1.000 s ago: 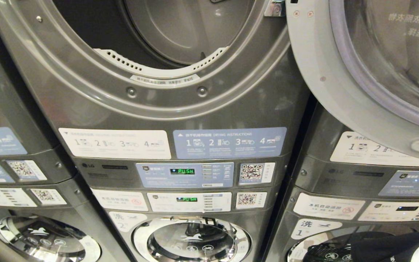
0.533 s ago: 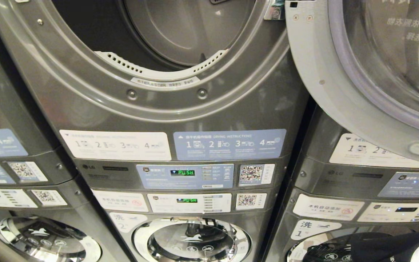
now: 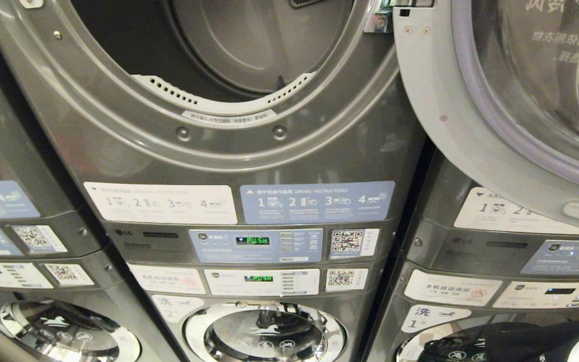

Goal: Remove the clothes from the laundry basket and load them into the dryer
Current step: Put the clothes in the dryer

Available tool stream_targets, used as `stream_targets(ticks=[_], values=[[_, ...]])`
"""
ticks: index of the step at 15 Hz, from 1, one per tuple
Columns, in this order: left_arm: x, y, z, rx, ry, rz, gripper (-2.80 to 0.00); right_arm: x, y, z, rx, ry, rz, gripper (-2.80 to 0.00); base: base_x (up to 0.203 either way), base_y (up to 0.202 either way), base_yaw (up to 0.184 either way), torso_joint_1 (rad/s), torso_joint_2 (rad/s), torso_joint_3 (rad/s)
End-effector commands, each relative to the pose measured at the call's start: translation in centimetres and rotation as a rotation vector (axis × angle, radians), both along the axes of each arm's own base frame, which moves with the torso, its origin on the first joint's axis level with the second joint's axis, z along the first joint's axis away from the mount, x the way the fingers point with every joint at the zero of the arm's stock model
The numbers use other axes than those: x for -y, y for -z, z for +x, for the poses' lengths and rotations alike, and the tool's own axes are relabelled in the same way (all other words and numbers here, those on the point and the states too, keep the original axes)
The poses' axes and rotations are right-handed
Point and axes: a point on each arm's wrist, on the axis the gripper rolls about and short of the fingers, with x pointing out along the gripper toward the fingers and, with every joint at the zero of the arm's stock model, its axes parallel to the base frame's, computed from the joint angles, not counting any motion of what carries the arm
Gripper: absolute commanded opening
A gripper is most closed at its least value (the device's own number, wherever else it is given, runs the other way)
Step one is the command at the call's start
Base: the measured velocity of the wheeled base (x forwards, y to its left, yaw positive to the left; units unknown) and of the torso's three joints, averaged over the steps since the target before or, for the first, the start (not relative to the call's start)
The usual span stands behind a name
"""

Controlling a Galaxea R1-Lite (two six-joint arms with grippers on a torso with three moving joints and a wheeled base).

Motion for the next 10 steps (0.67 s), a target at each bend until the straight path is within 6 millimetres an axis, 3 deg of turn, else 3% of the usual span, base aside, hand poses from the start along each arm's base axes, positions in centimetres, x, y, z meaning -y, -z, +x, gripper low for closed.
stream_targets(ticks=[1, 10], values=[[0.00, 0.00, 0.00, 0.001, -0.001, 0.000, -2.80, 0.00, 0.00, -0.01, 0.001, 0.000, 0.000, -2.80, 0.000, 0.000, 0.000, 0.066, -0.13, -0.063], [0.00, 0.00, 0.00, 0.001, -0.001, 0.000, -2.80, 0.00, 0.02, -0.01, -0.001, 0.000, -0.001, -2.80, 0.000, 0.000, 0.000, 0.024, -0.04, -0.021]])
